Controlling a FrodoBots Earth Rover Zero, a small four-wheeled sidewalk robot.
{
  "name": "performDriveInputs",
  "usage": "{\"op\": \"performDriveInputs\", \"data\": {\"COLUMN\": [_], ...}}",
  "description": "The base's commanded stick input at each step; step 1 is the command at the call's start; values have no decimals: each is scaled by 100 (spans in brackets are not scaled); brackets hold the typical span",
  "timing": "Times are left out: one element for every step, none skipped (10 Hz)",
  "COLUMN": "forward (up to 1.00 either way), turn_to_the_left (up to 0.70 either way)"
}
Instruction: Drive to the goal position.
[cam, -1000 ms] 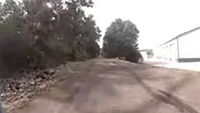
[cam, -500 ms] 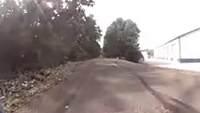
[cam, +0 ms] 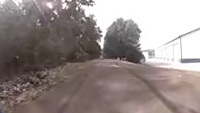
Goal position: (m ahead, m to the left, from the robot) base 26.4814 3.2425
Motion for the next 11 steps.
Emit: {"op": "performDriveInputs", "data": {"forward": [70, 70, 70, 70, 70, 70, 70, 70, 70, 70, 70], "turn_to_the_left": [-1, -1, -1, -1, -1, -1, -1, -1, -1, -1, -1]}}
